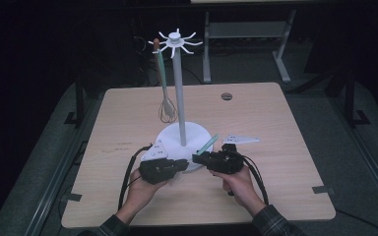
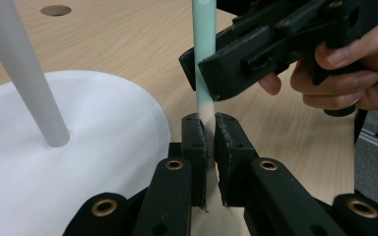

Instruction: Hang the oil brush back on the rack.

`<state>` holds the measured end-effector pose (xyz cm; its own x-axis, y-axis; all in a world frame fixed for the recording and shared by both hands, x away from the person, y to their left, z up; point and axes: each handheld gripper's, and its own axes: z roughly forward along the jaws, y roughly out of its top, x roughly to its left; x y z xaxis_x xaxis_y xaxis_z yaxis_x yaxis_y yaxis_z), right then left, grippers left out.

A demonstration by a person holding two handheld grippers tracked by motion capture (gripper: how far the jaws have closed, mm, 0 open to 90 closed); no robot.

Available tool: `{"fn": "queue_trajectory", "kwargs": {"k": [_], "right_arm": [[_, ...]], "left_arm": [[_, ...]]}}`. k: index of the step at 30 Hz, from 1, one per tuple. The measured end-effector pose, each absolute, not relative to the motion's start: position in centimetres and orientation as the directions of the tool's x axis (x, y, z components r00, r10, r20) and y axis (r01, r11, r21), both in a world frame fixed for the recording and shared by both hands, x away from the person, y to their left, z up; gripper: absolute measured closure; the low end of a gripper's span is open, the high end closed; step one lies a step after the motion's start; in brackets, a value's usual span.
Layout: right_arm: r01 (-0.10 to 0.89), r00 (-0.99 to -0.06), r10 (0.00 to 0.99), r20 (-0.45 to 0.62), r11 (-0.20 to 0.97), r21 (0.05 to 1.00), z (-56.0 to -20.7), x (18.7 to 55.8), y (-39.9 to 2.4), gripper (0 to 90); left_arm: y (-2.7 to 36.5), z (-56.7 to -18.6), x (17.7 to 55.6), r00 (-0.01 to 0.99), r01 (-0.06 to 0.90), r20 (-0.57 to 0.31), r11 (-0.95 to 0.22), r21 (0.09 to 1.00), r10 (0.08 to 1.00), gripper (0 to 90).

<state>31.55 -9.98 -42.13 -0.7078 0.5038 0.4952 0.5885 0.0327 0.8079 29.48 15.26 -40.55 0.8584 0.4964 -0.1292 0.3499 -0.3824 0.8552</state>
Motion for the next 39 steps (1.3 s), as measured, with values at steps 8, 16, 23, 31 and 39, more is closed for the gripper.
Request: {"fn": "queue_trajectory", "kwargs": {"k": [8, 16, 23, 31, 39], "right_arm": [[0.579, -0.729, 0.443, 0.522, -0.008, 0.815, -41.4, 31.5, -10.1, 84.8], [0.532, -0.749, 0.481, 0.456, 0.026, 0.846, -40.8, 31.5, -10.5, 84.9], [0.496, -0.782, 0.479, 0.399, 0.092, 0.863, -39.5, 31.6, -10.1, 84.8], [0.44, -0.827, 0.43, 0.363, 0.092, 0.893, -36.5, 32.4, -9.2, 84.8], [0.379, -0.866, 0.384, 0.319, 0.089, 0.921, -32.6, 33.4, -8.1, 84.9]], "left_arm": [[14.5, -40.9, 29.7, 0.872, 0.333, -0.118, -0.399, 0.854, 0.476, 77.1], [15.2, -40.7, 29.7, 0.875, 0.343, -0.126, -0.413, 0.844, 0.468, 63.2], [16.4, -41.2, 29.2, 0.867, 0.371, -0.131, -0.447, 0.814, 0.48, 48.1], [18.5, -42.4, 28.6, 0.86, 0.391, -0.122, -0.487, 0.781, 0.495, 32.5], [20.4, -43.8, 28.2, 0.841, 0.434, -0.137, -0.502, 0.748, 0.523, 23.4]]}}
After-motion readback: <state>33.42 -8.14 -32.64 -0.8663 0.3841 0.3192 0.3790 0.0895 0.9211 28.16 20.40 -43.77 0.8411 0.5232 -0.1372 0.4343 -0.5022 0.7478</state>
